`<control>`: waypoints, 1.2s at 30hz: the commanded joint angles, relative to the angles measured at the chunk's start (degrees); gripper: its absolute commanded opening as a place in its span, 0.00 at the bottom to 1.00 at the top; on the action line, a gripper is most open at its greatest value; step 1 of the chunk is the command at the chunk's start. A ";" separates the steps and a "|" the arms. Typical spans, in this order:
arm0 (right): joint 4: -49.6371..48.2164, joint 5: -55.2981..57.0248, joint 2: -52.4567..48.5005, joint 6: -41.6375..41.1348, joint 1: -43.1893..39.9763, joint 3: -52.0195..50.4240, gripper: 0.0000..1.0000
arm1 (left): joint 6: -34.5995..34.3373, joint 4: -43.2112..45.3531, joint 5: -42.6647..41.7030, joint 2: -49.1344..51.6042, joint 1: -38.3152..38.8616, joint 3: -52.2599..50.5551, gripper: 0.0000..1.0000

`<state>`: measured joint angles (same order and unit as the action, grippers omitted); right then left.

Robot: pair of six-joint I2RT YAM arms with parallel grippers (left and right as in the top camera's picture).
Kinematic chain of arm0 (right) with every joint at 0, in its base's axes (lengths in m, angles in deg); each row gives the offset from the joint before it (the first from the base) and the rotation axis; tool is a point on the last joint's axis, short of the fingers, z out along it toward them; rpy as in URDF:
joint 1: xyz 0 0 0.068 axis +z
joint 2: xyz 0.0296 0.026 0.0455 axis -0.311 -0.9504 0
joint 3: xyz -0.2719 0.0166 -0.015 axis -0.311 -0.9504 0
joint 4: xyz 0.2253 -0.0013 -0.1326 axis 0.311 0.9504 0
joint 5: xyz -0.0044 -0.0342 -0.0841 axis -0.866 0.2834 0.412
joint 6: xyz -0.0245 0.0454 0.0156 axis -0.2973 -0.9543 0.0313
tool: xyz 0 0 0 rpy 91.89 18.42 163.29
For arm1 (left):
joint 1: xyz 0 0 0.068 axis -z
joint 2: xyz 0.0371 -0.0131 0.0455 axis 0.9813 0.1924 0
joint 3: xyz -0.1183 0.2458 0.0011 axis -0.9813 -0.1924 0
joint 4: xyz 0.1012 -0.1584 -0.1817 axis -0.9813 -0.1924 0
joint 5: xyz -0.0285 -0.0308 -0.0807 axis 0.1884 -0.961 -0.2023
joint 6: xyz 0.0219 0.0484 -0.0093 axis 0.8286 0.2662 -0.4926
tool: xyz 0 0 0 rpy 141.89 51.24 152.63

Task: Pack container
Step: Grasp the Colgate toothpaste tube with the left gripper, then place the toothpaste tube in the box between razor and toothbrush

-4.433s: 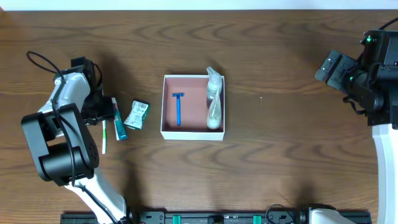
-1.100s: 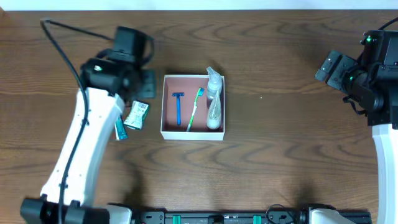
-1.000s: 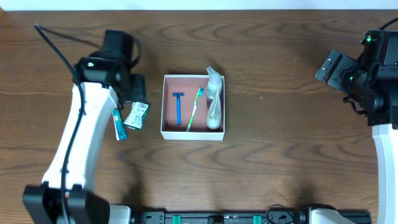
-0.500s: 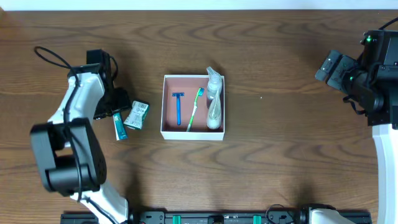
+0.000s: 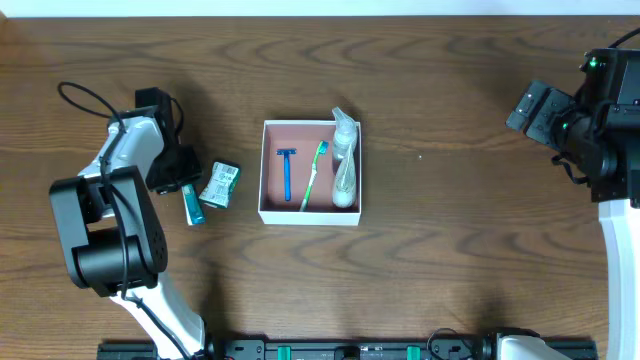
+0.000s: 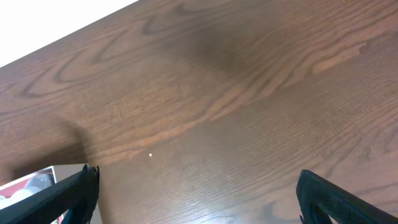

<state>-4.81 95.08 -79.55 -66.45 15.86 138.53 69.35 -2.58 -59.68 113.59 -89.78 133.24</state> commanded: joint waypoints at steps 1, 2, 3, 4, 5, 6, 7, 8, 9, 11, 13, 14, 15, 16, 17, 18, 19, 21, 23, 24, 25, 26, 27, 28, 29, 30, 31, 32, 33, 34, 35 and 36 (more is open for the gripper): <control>0.04 0.02 -0.11 -0.04 -0.35 0.02 0.99 | 1.62 -0.26 0.50 0.66 -0.42 -0.42 0.25; 0.04 0.02 -0.11 -0.04 -0.35 0.02 0.99 | 2.54 -0.50 0.50 0.31 -0.42 -0.37 0.21; 0.04 0.02 -0.11 -0.04 -0.35 0.02 0.99 | 3.54 -0.74 0.50 -0.28 -0.42 -0.20 0.19; 0.04 0.02 -0.11 -0.04 -0.35 0.02 0.99 | 4.15 -1.20 0.50 -0.90 -0.42 0.11 0.19; 0.04 0.02 -0.11 -0.04 -0.35 0.02 0.99 | 4.35 -2.12 0.50 -1.84 -0.42 0.72 0.19; 0.04 0.02 -0.11 -0.04 -0.35 0.02 0.99 | 4.28 -3.43 0.48 -3.26 -0.42 1.57 0.15; 0.04 0.02 -0.11 -0.04 -0.35 0.02 0.99 | 4.26 -4.31 0.42 -4.35 -0.37 2.08 0.14; 0.04 0.02 -0.11 -0.04 -0.35 0.02 0.99 | 4.20 -5.42 0.20 -6.03 -0.24 2.64 0.14; 0.04 0.02 -0.11 -0.04 -0.35 0.02 0.99 | 4.07 -6.54 -0.20 -8.07 0.07 3.10 0.13; 0.04 0.02 -0.11 -0.04 -0.35 0.02 0.99 | 4.04 -8.09 -1.88 -11.89 0.90 3.52 0.13; 0.04 0.02 -0.11 -0.04 -0.35 0.02 0.99 | 4.02 -9.25 -4.59 -16.31 2.51 3.54 0.13; 0.04 0.02 -0.11 -0.04 -0.35 0.02 0.99 | 4.02 -9.94 -6.25 -18.60 3.78 3.54 0.13; 0.04 0.02 -0.11 -0.04 -0.35 0.02 0.99 | 4.00 -10.43 -7.50 -20.35 4.96 3.54 0.13; 0.04 0.02 -0.11 -0.04 -0.35 0.02 0.99 | 3.37 -10.93 -8.33 -22.56 6.84 3.54 0.13; 0.04 0.02 -0.11 -0.04 -0.35 0.02 0.99 | 2.32 -11.37 -8.35 -24.26 8.70 3.54 0.13; 0.04 0.02 -0.11 -0.04 -0.35 0.02 0.99 | 1.29 -11.54 -8.33 -25.75 10.64 3.54 0.13; 0.04 0.02 -0.11 -0.04 -0.35 0.02 0.99 | 0.46 -11.45 -8.31 -27.26 13.16 3.54 0.14; 0.04 0.02 -0.11 -0.04 -0.35 0.02 0.99 | -0.35 -10.51 -8.28 -28.98 17.68 3.54 0.15; 0.04 0.02 -0.11 -0.04 -0.35 0.02 0.99 | -0.55 -8.87 -8.22 -29.38 22.25 3.54 0.15; 0.04 0.02 -0.11 -0.04 -0.35 0.02 0.99 | -0.57 -7.76 -7.78 -29.07 24.33 3.43 0.15; 0.04 0.02 -0.11 -0.04 -0.35 0.02 0.99 | -1.22 -6.91 -6.86 -28.65 25.75 3.30 0.15; 0.04 0.02 -0.11 -0.04 -0.35 0.02 0.99 | -2.49 -5.99 -5.33 -28.00 27.23 3.08 0.15; 0.04 0.02 -0.11 -0.04 -0.35 0.02 0.99 | -3.80 -4.83 -3.41 -27.08 28.68 2.67 0.16; 0.04 0.02 -0.11 -0.04 -0.35 0.02 0.99 | -4.28 -3.63 -2.25 -26.08 29.77 2.23 0.16; 0.04 0.02 -0.11 -0.04 -0.35 0.02 0.99 | -4.44 -2.23 -1.99 -24.94 30.53 1.84 0.16; 0.04 0.02 -0.11 -0.04 -0.35 0.02 0.99 | -4.68 -0.44 -2.03 -23.34 31.34 1.40 0.17; 0.07 0.02 -0.11 -0.04 -0.35 0.02 0.99 | -5.01 0.76 -2.03 -21.79 31.91 1.25 0.17; 0.02 0.02 -0.11 -0.04 -0.35 0.02 0.99 | -5.07 1.62 -2.03 -20.26 32.30 1.25 0.16; 0.07 0.02 -0.11 -0.04 -0.35 0.02 0.99 | -5.07 2.23 -2.03 -18.88 32.65 1.25 0.17; 0.04 0.02 -0.11 -0.04 -0.35 0.02 0.99 | -5.09 2.82 -2.01 -17.38 32.89 1.25 0.17; 0.07 0.02 -0.11 -0.04 -0.35 0.02 0.99 | -5.14 3.28 -2.01 -16.02 33.05 1.25 0.17; 0.07 0.02 -0.11 -0.04 -0.35 0.02 0.99 | -5.57 3.67 -2.01 -14.51 33.20 1.25 0.17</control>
<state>-4.79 95.08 -79.55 -66.45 15.86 138.55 65.37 0.53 -63.29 95.28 -57.13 135.56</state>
